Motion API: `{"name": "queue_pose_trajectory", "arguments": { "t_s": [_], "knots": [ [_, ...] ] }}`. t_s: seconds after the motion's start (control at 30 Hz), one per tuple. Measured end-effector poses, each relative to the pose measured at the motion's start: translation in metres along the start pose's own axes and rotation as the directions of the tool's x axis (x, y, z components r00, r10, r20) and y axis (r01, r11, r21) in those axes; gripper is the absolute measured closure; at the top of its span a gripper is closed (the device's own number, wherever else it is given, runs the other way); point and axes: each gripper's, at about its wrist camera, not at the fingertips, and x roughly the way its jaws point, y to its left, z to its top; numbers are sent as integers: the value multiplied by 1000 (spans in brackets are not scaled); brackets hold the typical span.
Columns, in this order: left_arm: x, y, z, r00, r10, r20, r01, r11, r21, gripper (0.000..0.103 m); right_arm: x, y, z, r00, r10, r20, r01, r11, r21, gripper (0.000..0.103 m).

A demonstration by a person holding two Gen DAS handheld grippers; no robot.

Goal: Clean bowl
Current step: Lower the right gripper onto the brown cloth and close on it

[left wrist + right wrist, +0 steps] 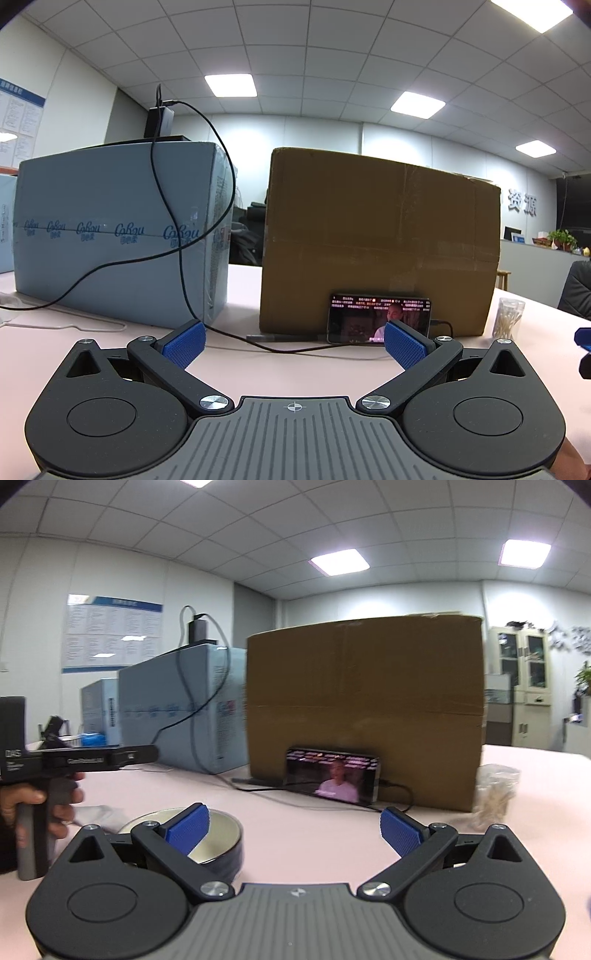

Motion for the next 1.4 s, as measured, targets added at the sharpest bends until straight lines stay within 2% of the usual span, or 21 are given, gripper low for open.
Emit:
{"name": "queue_pose_trajectory", "arguments": {
  "t_s": [0.17, 0.33, 0.53, 0.67, 0.97, 1.23, 1.4],
  "knots": [
    [1, -1, 1, 1000, -2, -9, 2, 1000, 7, 0, -4, -2, 1, 995, 91, -43, -92, 996, -16, 2],
    [2, -2, 0, 1000, 0, -26, 1, 1000, 21, 0, -9, -1, 2, 979, 176, -100, -183, 982, -57, 2],
    [2, -4, -1, 999, -3, -33, 5, 999, 38, 0, -17, 12, -2, 939, 283, -198, -310, 942, -125, 1],
    [1, -5, -1, 999, -4, -31, 5, 999, 48, 0, -12, 18, -6, 896, 341, -283, -389, 912, -132, 1],
    [1, -6, -1, 999, -4, -31, 6, 999, 54, 0, 2, 35, -17, 829, 370, -419, -468, 870, -157, 1],
    [0, -7, -1, 1000, -6, -27, 7, 998, 60, 0, 10, 39, -22, 807, 362, -466, -475, 868, -148, 3],
    [0, -8, -1, 1000, -6, -27, 8, 998, 61, 0, 13, 42, -25, 798, 354, -488, -476, 866, -150, 13]
  ]
}}
